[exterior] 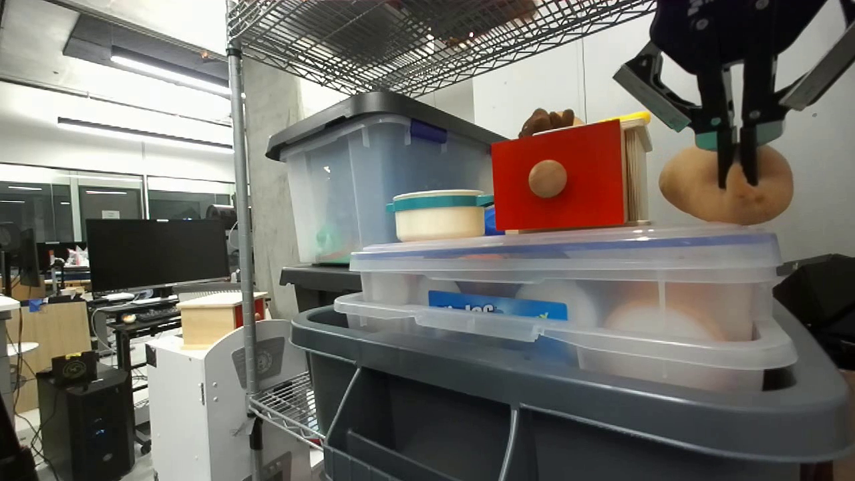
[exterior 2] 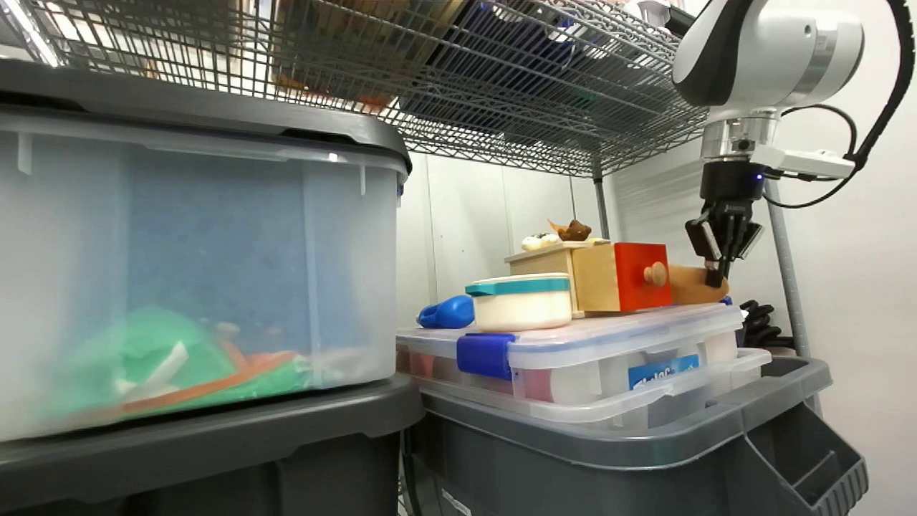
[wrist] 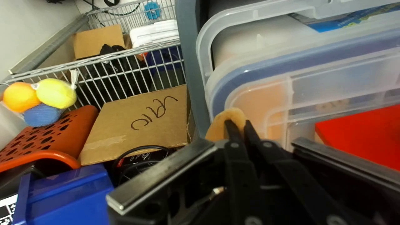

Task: Put the bread roll plushy in the bowl

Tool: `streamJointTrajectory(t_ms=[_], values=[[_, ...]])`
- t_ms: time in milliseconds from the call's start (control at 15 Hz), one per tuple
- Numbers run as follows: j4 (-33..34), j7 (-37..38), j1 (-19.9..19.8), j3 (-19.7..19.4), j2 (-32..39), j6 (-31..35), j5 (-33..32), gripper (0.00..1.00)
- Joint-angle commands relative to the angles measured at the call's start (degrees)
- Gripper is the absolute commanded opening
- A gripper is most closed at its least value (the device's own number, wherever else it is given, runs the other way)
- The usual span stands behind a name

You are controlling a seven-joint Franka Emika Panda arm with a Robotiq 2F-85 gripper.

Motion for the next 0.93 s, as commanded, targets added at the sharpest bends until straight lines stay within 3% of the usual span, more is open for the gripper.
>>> streamJointTrajectory(t_ms=[0,867], values=[[0.5,1.1,-0.6,0.7,-2.8,-3.7,0.2,0.01],[-0.2,10.0,0.5,0.2,-15.0,-11.7,-3.8,0.01]])
